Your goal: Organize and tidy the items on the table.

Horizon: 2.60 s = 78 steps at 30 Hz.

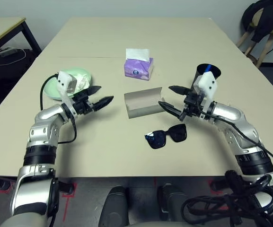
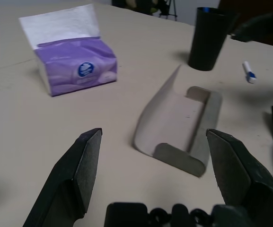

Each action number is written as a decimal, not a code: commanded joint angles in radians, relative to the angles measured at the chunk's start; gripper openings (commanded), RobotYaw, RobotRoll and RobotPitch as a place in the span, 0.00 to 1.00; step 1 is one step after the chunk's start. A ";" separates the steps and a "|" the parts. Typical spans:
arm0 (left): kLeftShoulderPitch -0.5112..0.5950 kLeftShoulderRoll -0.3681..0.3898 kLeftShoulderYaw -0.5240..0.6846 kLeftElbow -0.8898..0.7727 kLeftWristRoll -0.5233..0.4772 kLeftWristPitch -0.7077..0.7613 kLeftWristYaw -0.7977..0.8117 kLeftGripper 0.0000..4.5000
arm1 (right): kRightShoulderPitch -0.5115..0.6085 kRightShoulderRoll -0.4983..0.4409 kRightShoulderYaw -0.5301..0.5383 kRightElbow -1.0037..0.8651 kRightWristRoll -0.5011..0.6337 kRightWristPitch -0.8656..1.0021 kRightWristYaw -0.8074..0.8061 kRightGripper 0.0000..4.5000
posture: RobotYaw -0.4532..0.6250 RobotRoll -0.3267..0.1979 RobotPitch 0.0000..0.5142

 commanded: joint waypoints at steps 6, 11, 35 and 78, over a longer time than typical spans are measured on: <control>0.068 -0.004 -0.056 -0.093 -0.020 -0.074 -0.110 0.99 | -0.062 -0.121 0.119 0.050 -0.092 -0.160 0.257 1.00 | 0.54 0.62 0.26; 0.093 0.001 -0.092 -0.125 -0.017 -0.132 -0.174 0.99 | -0.079 -0.144 0.135 0.004 -0.113 -0.106 0.283 1.00 | 0.53 0.62 0.27; 0.136 0.072 -0.194 -0.124 -0.003 -0.270 -0.370 0.99 | -0.240 -0.281 0.352 -0.396 -0.198 0.539 0.288 1.00 | 0.50 0.62 0.34; 0.094 0.051 -0.219 -0.110 0.018 -0.288 -0.314 0.99 | -0.434 -0.241 0.589 -0.228 -0.487 0.348 0.598 1.00 | 0.52 0.62 0.32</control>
